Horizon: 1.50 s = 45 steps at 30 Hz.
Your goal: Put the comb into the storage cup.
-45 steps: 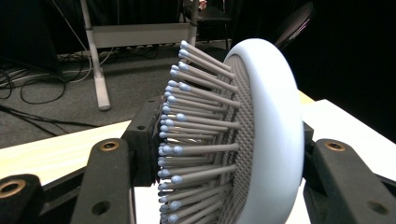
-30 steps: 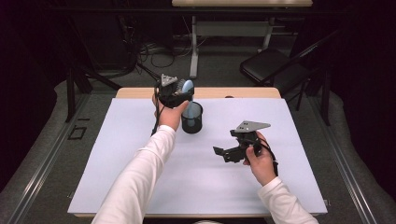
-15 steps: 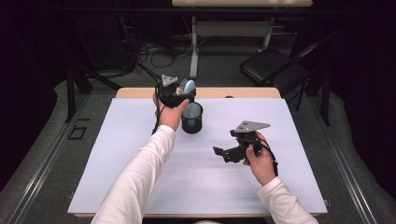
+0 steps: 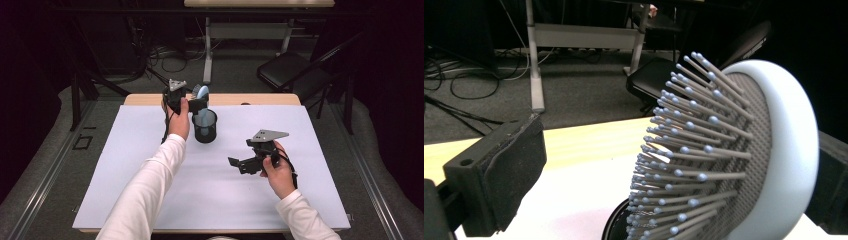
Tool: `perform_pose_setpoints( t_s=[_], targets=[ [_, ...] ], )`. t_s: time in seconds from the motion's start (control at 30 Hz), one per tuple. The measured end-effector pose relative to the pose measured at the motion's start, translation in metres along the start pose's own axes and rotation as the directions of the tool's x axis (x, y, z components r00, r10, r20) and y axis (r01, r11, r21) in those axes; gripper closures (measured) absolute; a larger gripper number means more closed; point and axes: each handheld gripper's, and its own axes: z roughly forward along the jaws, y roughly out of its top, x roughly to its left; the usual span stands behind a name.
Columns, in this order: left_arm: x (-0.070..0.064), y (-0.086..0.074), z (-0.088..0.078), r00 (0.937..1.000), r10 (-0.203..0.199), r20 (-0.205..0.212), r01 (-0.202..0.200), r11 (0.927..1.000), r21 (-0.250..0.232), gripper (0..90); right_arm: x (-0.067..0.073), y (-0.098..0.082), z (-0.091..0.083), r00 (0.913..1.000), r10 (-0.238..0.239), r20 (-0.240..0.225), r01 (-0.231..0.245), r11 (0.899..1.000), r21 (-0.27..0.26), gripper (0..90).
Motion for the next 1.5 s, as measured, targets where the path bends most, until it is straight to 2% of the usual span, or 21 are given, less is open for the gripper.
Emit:
perform_pose_setpoints(
  t_s=[0.33, 0.87, 1.5],
  targets=[
    [0.0012, 0.0015, -0.0016, 0.9998, 0.001, -0.020, -0.001, 0.9999, 0.014, 0.5, 0.0004, 0.0000, 0.0001, 1.0000, 0.001, -0.001, -0.001, 1.000, 0.000, 3.5],
    [0.0002, 0.0035, -0.0022, 0.9999, -0.010, -0.004, 0.010, 0.9998, 0.017, 0.5, 0.0002, 0.0000, 0.0001, 1.0000, 0.001, -0.001, -0.001, 1.000, 0.001, 3.5],
    [0.0011, 0.0087, -0.0077, 0.9999, 0.009, 0.012, -0.010, 0.9988, 0.047, 0.5, -0.0001, -0.0003, 0.0005, 1.0000, 0.001, 0.000, -0.001, 1.000, 0.002, 3.5]
  ],
)
